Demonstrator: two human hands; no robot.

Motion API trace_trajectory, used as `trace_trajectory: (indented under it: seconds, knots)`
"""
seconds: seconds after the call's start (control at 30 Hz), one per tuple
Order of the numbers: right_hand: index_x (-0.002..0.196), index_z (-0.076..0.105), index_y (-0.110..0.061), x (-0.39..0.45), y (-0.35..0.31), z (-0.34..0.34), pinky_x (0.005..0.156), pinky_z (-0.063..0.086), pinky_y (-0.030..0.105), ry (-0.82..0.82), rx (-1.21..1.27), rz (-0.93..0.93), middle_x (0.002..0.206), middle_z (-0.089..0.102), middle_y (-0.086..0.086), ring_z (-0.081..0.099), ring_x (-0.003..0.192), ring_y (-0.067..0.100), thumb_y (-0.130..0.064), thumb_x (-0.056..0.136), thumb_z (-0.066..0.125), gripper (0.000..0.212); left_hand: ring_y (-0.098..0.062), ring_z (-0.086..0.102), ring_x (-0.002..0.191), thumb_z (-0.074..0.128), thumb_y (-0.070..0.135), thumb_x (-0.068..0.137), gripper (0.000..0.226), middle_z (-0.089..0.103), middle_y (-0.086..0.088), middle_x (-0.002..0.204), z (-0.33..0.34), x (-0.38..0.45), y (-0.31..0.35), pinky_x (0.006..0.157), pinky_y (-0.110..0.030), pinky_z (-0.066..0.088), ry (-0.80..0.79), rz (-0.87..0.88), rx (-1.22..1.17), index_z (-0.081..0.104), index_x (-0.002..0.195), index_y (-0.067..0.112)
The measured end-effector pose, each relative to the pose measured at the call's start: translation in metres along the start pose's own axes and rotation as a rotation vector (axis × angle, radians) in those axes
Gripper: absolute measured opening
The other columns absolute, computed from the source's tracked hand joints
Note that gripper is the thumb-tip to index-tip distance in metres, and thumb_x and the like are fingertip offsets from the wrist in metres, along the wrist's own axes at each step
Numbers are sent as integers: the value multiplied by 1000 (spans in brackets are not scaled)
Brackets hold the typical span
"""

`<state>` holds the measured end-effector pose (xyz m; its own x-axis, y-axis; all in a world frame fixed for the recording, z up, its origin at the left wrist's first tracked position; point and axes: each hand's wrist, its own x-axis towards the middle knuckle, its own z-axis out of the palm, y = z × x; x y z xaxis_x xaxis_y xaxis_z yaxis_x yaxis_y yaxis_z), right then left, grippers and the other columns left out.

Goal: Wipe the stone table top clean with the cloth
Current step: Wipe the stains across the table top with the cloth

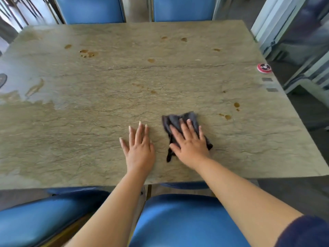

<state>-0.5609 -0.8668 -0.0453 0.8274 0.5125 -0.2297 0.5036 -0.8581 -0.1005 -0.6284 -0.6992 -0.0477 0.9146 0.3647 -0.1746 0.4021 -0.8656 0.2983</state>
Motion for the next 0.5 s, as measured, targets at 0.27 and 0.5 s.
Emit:
trace_trajectory:
  seconds: [0.27, 0.5]
  knots:
    - [149, 9, -47, -43, 109, -1, 118, -3, 47, -1, -111, -556, 161, -2, -8, -9, 148, 16, -61, 95, 24, 58, -12, -18, 147, 18, 45, 99, 56, -8, 17, 161, 12, -8, 22, 116, -58, -10, 70, 31, 70, 3, 153, 38]
    - [149, -4, -43, 31, 76, -11, 116, -11, 46, 47, 4, -36, 160, -14, -5, -17, 146, 18, -60, 96, 18, 60, -9, -18, 147, 18, 48, 99, 56, -8, 19, 160, 11, -8, 24, 117, -56, -10, 89, 19, 73, 3, 152, 41]
